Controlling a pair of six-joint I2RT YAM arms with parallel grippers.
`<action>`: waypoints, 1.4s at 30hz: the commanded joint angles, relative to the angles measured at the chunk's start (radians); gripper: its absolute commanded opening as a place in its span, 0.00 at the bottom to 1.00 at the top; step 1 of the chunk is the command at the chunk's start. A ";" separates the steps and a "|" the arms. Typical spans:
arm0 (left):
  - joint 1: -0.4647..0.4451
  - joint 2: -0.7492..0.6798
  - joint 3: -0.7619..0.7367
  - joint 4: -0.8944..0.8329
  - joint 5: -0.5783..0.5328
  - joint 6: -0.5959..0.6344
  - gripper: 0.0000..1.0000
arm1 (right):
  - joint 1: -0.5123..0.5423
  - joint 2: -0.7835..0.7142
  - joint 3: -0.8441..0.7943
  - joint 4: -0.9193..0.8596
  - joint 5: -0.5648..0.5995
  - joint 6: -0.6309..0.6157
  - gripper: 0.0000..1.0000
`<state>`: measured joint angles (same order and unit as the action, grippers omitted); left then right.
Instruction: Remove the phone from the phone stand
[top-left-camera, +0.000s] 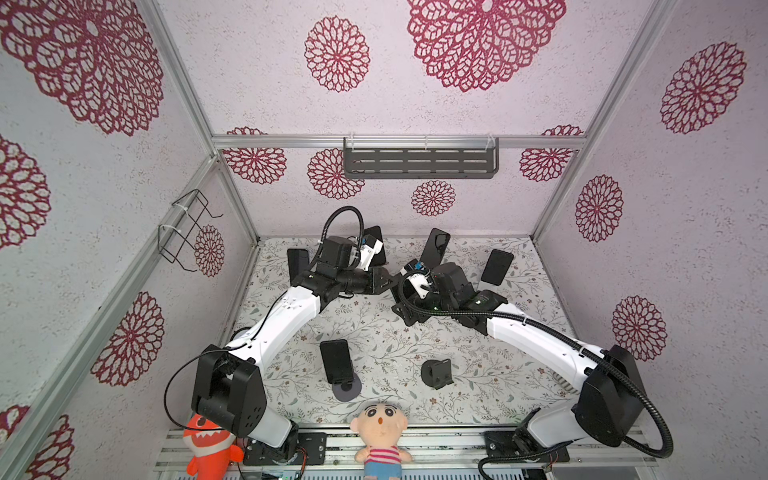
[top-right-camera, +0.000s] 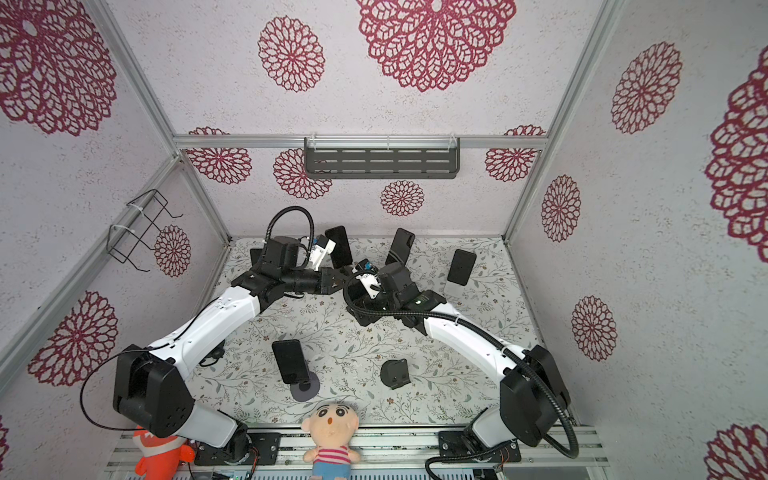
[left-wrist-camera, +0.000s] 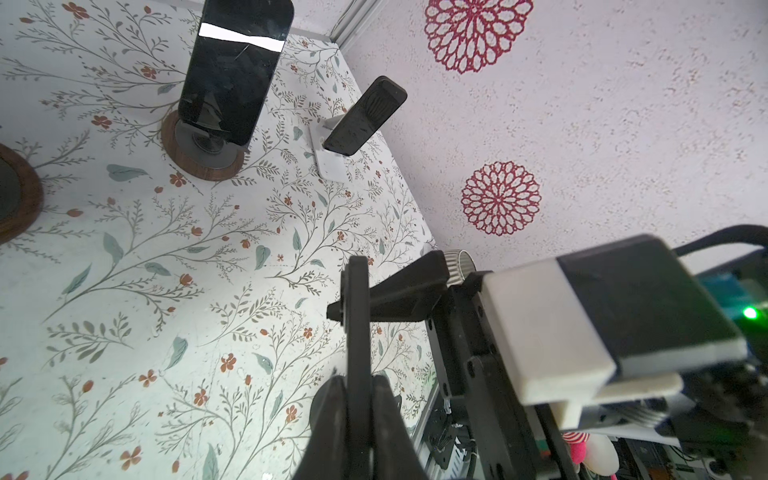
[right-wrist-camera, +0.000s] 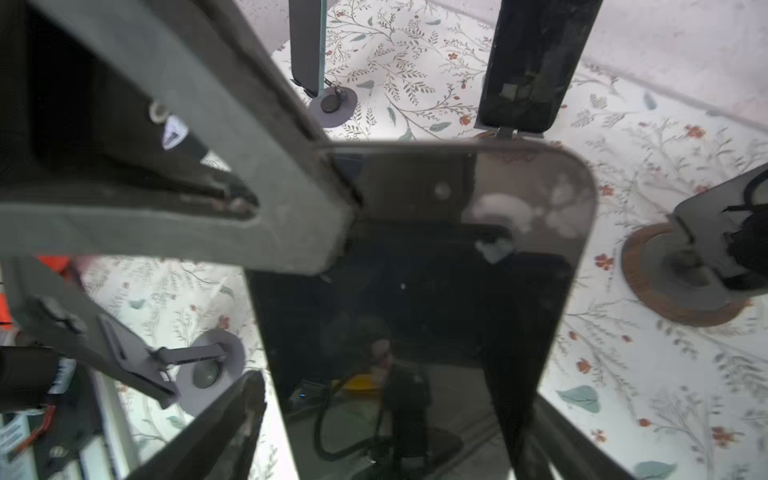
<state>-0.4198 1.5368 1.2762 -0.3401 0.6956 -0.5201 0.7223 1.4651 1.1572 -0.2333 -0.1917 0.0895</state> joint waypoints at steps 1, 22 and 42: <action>0.005 -0.001 -0.002 0.072 0.023 -0.023 0.00 | 0.008 -0.007 -0.002 0.054 0.037 0.025 0.79; 0.069 -0.089 -0.046 0.052 -0.059 0.013 0.74 | -0.184 -0.040 0.070 -0.230 0.199 0.113 0.26; 0.120 -0.237 -0.061 -0.180 -0.176 0.197 0.78 | -0.389 0.208 0.067 -0.405 0.285 0.235 0.05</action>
<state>-0.3130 1.3586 1.2060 -0.4675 0.5144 -0.3958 0.3302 1.6623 1.1679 -0.6224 0.0605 0.3157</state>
